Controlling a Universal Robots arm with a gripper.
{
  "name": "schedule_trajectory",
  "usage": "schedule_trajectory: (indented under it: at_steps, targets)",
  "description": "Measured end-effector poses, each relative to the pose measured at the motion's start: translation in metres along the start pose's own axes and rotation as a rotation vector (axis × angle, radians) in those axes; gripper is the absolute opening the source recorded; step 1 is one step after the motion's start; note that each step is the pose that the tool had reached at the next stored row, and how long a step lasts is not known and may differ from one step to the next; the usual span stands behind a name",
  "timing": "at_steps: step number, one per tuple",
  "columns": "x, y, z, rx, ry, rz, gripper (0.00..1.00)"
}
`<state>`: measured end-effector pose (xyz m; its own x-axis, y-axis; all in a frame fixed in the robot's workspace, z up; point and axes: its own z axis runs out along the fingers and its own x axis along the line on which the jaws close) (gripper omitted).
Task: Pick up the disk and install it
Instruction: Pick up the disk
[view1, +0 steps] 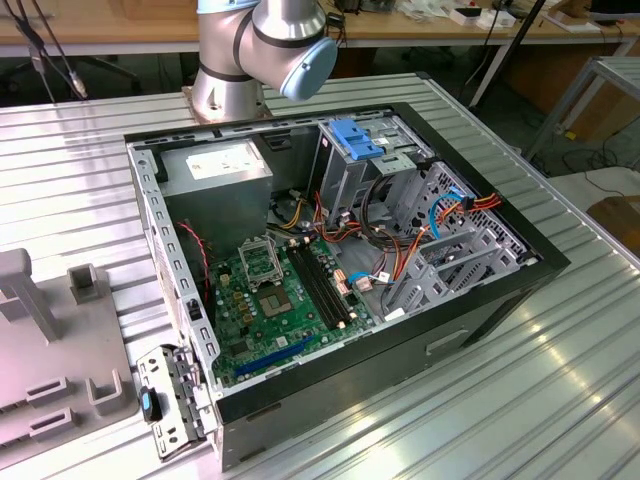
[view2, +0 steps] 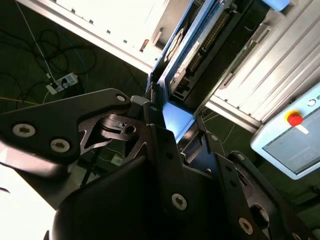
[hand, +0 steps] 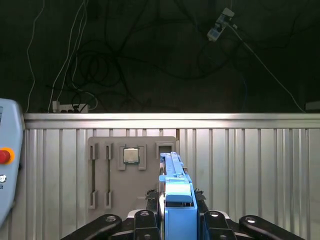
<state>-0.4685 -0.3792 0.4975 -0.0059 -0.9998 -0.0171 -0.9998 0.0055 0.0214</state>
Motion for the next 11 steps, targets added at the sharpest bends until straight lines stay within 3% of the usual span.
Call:
schedule_trajectory:
  at_steps: [11]
  targets:
    - [-0.0004, 0.0001, -0.0252, -0.0088, 0.0, 0.0, 0.37]
